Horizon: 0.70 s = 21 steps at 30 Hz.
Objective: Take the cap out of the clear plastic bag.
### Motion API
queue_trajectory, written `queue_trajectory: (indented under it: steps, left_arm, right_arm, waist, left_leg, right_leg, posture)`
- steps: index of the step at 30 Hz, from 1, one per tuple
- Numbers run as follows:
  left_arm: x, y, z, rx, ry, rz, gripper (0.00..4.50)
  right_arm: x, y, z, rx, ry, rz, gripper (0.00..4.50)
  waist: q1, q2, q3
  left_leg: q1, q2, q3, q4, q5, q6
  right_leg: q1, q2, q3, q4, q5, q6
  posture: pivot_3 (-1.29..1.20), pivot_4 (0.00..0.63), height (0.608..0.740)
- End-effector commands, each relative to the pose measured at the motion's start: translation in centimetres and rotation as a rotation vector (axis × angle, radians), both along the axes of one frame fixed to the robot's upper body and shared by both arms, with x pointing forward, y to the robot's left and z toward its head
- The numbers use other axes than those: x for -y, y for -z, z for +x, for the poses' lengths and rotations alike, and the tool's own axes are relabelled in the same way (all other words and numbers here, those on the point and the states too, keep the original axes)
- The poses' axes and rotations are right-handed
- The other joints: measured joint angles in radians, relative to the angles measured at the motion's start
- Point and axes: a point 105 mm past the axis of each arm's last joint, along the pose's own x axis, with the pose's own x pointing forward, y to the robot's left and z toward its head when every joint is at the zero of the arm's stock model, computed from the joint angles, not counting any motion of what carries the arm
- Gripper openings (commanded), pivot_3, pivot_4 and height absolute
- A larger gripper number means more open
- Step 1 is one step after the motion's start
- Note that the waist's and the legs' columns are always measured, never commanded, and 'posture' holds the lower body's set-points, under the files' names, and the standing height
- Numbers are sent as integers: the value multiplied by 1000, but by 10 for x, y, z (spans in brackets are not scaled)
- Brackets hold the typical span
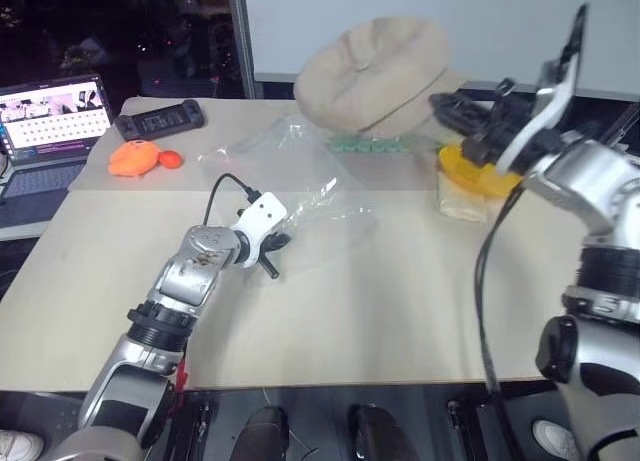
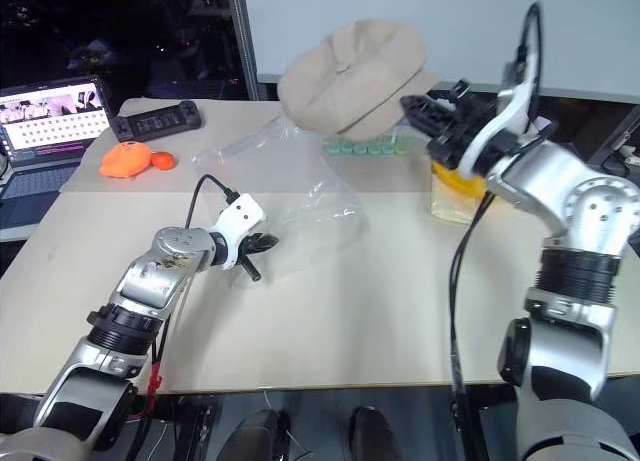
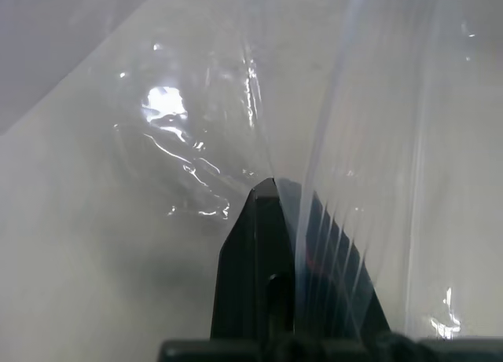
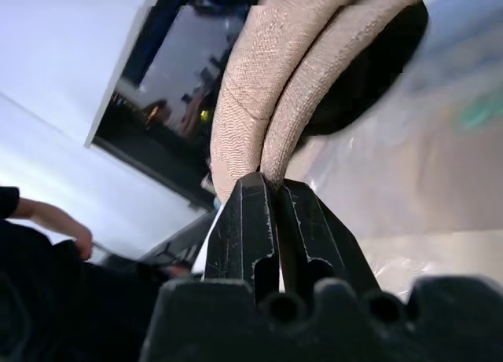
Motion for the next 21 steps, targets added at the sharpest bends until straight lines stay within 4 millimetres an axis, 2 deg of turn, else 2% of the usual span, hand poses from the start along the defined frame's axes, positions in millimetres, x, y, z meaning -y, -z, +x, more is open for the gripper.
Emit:
queue_trajectory:
  steps: [1, 5, 7, 9, 10, 15, 19, 21]
  left_arm:
    - [7, -12, -2, 40, 25, -11, 0]
    - [8, -13, -2, 44, 26, -10, 0]
    - [10, -14, -3, 47, 32, -15, 0]
    - [10, -16, -4, 48, 36, -16, 0]
    - [9, -17, -4, 49, 37, -16, 0]
    - [5, -29, -10, 50, 52, -44, 0]
    - [8, -37, -29, -5, 148, -122, 0]
    - [2, -40, -40, -42, 174, -163, 556]
  right_arm:
    - [-1, 49, 16, -137, 33, 17, 81]
    - [-6, 122, 25, -308, 75, -72, 81]
    - [-3, 139, 29, -342, 110, -98, 81]
    - [0, 144, 32, -341, 125, -114, 81]
    - [1, 144, 33, -335, 129, -117, 767]
    - [1, 137, 38, -276, 151, -175, 2295]
    - [3, 137, 42, -242, 170, -256, 3717]
    - [2, 135, 44, -224, 170, -289, 4428]
  waist:
    - [2, 0, 0]
    - [0, 0, 0]
    - [-1, 0, 0]
    - [-2, 0, 0]
    - [-2, 0, 0]
    - [-6, 0, 0]
    - [-15, 1, 0]
    - [-22, 1, 0]
  left_leg:
    - [0, 0, 0, 0, 0, 0]
    - [-1, -1, 0, 0, 0, 0]
    - [-2, -1, 0, 0, 0, 0]
    - [-2, -1, 0, 0, 0, 0]
    - [-1, -1, 0, 0, 0, 0]
    - [1, -1, 0, 0, 0, 0]
    - [0, -1, 0, 0, 0, 0]
    - [0, -1, 0, 0, 0, 0]
  right_leg:
    - [0, 0, 0, 0, 0, 0]
    - [-2, 0, 0, 0, 0, 0]
    - [-2, 0, 0, 1, 0, 0]
    - [-2, 0, 0, 1, 0, 0]
    - [-2, 0, 0, 1, 0, 0]
    - [-1, 1, 0, 1, 0, 0]
    - [-2, 1, 1, 1, 0, 0]
    - [-2, 1, 1, 1, 0, 0]
  posture:
    - [0, 150, 740]
    - [0, 150, 740]
    - [0, 150, 740]
    - [0, 150, 740]
    - [0, 150, 740]
    - [0, 150, 740]
    - [0, 150, 740]
    - [0, 150, 740]
